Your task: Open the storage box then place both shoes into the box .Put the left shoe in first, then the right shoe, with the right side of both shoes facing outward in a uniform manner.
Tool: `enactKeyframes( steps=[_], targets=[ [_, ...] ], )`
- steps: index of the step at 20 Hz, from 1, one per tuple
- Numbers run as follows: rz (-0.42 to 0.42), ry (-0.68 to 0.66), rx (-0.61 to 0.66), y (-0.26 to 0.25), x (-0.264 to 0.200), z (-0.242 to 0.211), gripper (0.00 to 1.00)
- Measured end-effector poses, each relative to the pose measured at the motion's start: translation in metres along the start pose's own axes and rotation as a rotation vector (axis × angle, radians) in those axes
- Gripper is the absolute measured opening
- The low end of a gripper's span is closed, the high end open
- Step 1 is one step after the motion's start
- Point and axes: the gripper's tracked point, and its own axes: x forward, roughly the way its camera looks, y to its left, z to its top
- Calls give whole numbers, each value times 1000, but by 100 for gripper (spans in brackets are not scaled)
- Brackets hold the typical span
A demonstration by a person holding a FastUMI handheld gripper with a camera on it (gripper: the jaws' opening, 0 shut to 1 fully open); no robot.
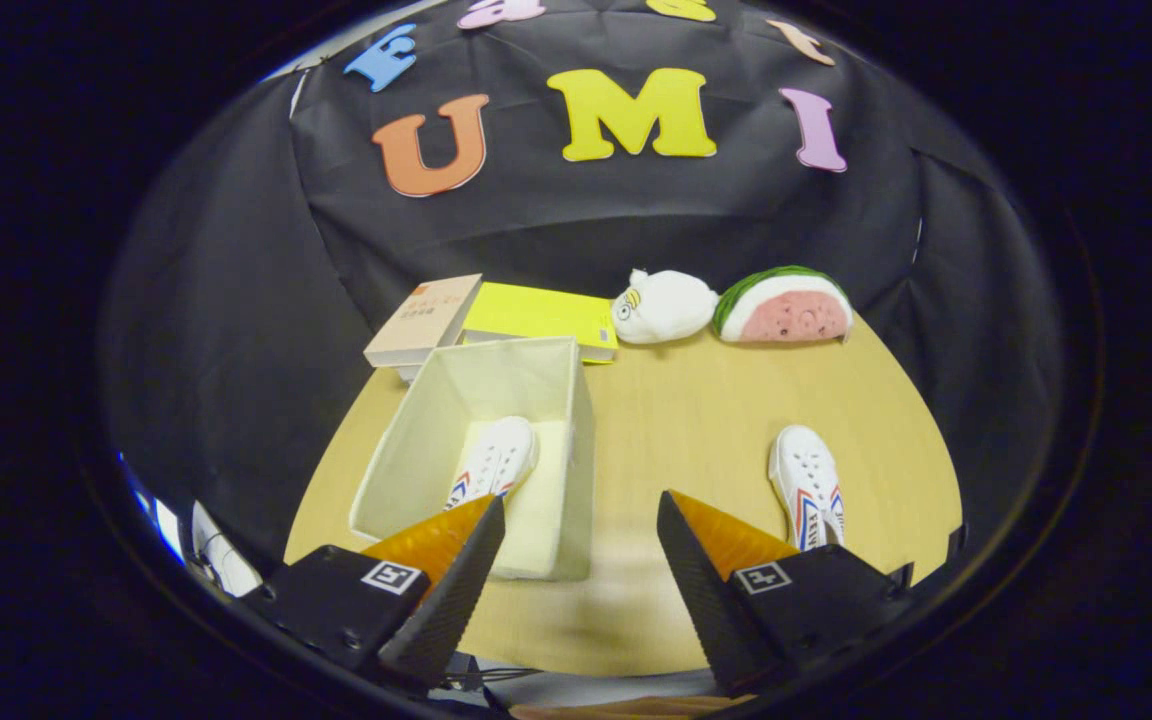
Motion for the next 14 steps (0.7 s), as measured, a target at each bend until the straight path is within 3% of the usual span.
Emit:
enactKeyframes(
  steps=[14],
  targets=[
    [-109, 180, 151, -207, 41, -46, 98]
  ],
)
